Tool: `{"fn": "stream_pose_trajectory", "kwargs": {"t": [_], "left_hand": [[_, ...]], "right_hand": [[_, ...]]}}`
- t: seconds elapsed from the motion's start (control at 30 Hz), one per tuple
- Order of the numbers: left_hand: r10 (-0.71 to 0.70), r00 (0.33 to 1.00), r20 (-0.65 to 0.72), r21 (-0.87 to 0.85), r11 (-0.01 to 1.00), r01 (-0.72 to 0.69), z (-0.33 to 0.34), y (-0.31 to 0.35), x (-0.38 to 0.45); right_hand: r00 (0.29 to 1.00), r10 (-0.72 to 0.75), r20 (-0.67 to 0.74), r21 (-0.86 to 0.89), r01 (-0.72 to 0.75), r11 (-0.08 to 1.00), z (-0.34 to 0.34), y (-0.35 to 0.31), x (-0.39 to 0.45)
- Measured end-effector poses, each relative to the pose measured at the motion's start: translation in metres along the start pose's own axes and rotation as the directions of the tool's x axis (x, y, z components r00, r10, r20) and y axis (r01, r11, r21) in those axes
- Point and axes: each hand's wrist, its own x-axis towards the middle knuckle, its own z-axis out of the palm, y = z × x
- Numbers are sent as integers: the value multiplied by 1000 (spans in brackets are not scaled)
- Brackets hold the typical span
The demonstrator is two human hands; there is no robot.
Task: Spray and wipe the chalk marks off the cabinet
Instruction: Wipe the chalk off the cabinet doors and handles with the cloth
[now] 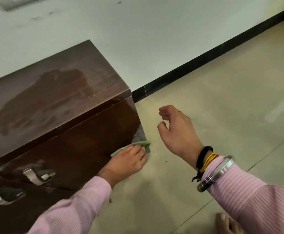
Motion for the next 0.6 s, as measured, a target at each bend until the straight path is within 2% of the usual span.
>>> {"fn": "stream_pose_trajectory", "kwargs": {"t": [0.07,0.13,0.2,0.27,0.37,0.43,0.47,0.53,0.6], "left_hand": [[-133,982,-136,-1,991,134,-25,-13,3],[-312,910,-274,-60,950,307,-37,-22,-15],[-410,857,-313,-96,911,401,-33,-17,-37],[-389,896,-216,-83,921,380,-18,-1,-43],[-143,989,36,-69,987,145,3,9,-12],[-3,995,102,-36,999,7,8,4,20],[5,995,95,-9,1000,-5,3,2,32],[-101,995,18,1,995,101,-14,-2,40],[-316,945,-85,-90,947,308,-32,-5,25]], "right_hand": [[1000,7,-23,19,-6,1000,-5,1,4],[999,19,-31,14,-19,1000,-9,6,5],[999,35,-34,3,-35,999,-10,11,5],[998,45,-35,0,-45,999,-11,14,5],[999,38,-39,-8,-38,999,-11,12,3],[999,29,-35,-19,-29,999,-10,12,2],[999,31,-33,-21,-32,999,-9,12,1],[999,30,-30,-23,-31,999,-9,14,0],[999,29,-33,-28,-30,999,-10,17,0]]}}
